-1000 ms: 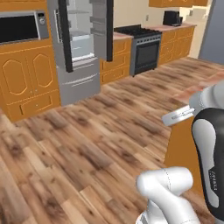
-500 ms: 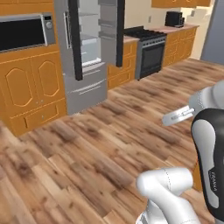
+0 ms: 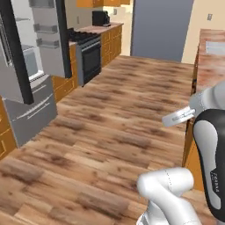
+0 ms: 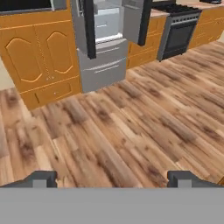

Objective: There is a bowl on the dining counter. Grab a lemon wedge from the fridge and place it in the bowl. Then get the liquor bottle and glass cup from the cabinet and place them next to the bowl.

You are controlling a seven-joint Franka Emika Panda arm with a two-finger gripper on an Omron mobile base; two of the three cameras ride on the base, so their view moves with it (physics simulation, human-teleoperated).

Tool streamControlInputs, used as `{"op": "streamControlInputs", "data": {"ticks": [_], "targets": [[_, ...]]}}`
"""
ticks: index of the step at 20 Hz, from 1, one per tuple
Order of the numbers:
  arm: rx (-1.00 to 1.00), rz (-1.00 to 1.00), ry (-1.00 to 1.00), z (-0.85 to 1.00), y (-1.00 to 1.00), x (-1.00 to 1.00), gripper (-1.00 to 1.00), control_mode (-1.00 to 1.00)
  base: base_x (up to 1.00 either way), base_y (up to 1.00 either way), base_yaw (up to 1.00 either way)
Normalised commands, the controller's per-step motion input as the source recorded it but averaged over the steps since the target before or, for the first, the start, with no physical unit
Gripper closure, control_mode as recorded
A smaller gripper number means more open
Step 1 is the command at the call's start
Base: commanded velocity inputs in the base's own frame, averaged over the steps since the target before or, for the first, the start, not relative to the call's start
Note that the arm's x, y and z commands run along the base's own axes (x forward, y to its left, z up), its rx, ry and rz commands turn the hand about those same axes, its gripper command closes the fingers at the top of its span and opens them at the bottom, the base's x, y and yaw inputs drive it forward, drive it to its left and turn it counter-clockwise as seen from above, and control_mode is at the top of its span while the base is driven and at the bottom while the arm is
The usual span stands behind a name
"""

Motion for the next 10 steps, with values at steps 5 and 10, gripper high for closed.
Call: {"op": "streamControlInputs", "data": {"ticks": [5, 10], "targets": [[0.0, 0.0, 0.0, 0.0, 0.0, 0.0, -1.0, 1.0, 1.0, 0.68, -0.68], [0.0, 0.0, 0.0, 0.0, 0.0, 0.0, -1.0, 1.0, 1.0, 0.7, -0.65]]}}
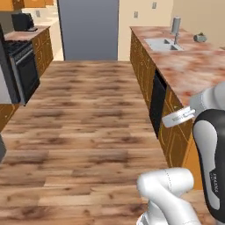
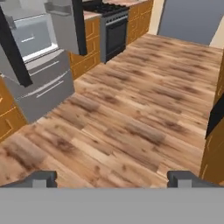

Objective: There is a bowl on the dining counter. Grab a lemon wedge from the fridge and place it in the bowl. Then get the liquor bottle and glass cup from the cabinet and place them next to the bowl.

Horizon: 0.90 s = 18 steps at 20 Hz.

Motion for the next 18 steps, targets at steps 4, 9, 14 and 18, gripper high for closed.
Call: {"op": "streamControlInputs", "data": {"ticks": [4, 9, 14, 18], "targets": [[0.0, 0.0, 0.0, 0.0, 0.0, 0.0, -1.0, 1.0, 1.0, 0.73, -0.6], [0.0, 0.0, 0.0, 0.0, 0.0, 0.0, -1.0, 1.0, 1.0, 0.78, -0.47], [0.0, 0.0, 0.0, 0.0, 0.0, 0.0, -1.0, 1.0, 1.0, 0.63, -0.33], [0.0, 0.0, 0.0, 0.0, 0.0, 0.0, -1.0, 1.0, 1.0, 0.47, -0.24]]}}
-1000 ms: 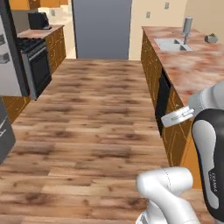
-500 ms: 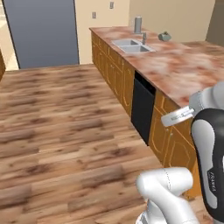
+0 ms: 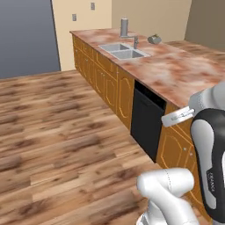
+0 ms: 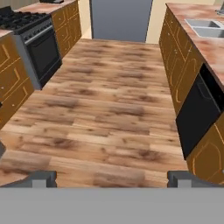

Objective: There is a bowl on the dining counter. Grab a lemon wedge from the fridge and place it in the bowl. Then get the liquor bottle and glass cup from the cabinet and place them next to the bowl.

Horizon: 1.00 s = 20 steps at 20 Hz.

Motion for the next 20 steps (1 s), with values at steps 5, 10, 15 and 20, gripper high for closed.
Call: {"op": "streamControlInputs", "data": {"ticks": [5, 10, 15, 20], "targets": [[0.0, 0.0, 0.0, 0.0, 0.0, 0.0, -1.0, 1.0, 1.0, 0.58, -0.16], [0.0, 0.0, 0.0, 0.0, 0.0, 0.0, -1.0, 1.0, 1.0, 0.69, -0.08], [0.0, 0.0, 0.0, 0.0, 0.0, 0.0, -1.0, 1.0, 1.0, 0.66, 0.0], [0.0, 0.0, 0.0, 0.0, 0.0, 0.0, -1.0, 1.0, 1.0, 0.31, 0.08]]}}
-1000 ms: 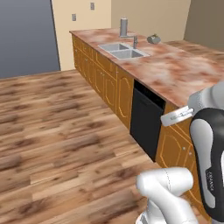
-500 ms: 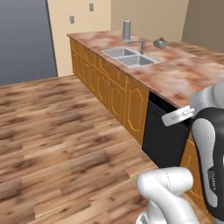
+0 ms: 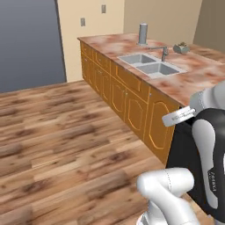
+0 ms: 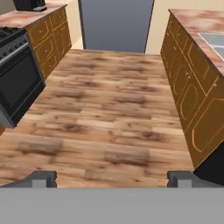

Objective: There is a bowl on the dining counter. Grab a lemon wedge from the fridge and place it in the bowl. Then get the liquor bottle and glass cup from the cabinet and place them next to the bowl.

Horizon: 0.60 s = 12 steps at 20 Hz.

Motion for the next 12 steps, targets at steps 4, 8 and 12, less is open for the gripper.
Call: {"op": "streamControlInputs", "data": {"ticks": [4, 8, 12], "targets": [[0.0, 0.0, 0.0, 0.0, 0.0, 0.0, -1.0, 1.0, 1.0, 0.27, 0.21], [0.0, 0.0, 0.0, 0.0, 0.0, 0.0, -1.0, 1.0, 1.0, 0.04, 0.25], [0.0, 0.0, 0.0, 0.0, 0.0, 0.0, -1.0, 1.0, 1.0, 0.01, 0.29]]}}
